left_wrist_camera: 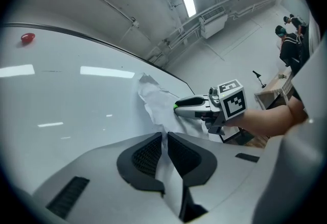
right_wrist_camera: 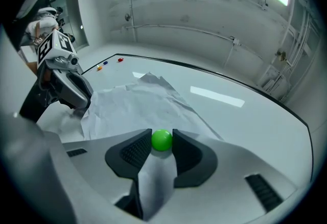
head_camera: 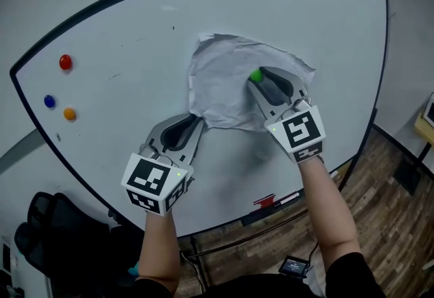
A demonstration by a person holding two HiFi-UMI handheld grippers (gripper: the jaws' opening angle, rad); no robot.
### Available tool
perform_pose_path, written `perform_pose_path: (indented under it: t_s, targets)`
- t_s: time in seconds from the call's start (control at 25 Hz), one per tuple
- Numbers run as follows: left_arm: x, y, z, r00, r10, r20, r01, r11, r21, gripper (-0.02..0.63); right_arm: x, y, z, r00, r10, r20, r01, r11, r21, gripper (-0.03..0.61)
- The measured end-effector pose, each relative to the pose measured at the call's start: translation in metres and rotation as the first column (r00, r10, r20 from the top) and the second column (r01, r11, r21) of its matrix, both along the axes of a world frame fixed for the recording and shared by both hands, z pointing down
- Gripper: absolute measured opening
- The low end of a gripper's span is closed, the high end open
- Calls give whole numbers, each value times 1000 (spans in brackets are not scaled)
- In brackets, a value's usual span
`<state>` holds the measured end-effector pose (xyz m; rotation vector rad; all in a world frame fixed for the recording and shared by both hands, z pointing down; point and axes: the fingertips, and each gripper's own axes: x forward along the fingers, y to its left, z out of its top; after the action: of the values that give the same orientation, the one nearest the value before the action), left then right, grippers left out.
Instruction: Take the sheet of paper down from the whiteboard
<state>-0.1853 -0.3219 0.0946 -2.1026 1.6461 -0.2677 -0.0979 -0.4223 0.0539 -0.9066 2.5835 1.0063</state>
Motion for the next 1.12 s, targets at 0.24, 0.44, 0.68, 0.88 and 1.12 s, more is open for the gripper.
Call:
perform_pose_path:
  t_s: [0.24,0.44,0.68,0.88,1.12]
  targets:
    - [-3,-2,-1,1000,-14,-27,14,1000,15,31,0,0,-1,1000,-13,2,13,1000,11,132]
    - [-1,-4,4,998,8,-64,-8,1000,9,102,0,-1,-1,1000,-29,6,29,1000,0,132]
    - [1,-10,1,998,-21,-52,21,1000,13,125,0,-1,-1,999,-35,2,35,999,-2,133]
    - [-4,-12,-3,997,-72,-39,73,997,36,43,-1,-1,-1,999,-38,1,38,999,-2,133]
    - [-5,-10,0,997,-54,-51,55,998,20,25,0,-1,-1,1000,-20,-7,20,1000,5,132]
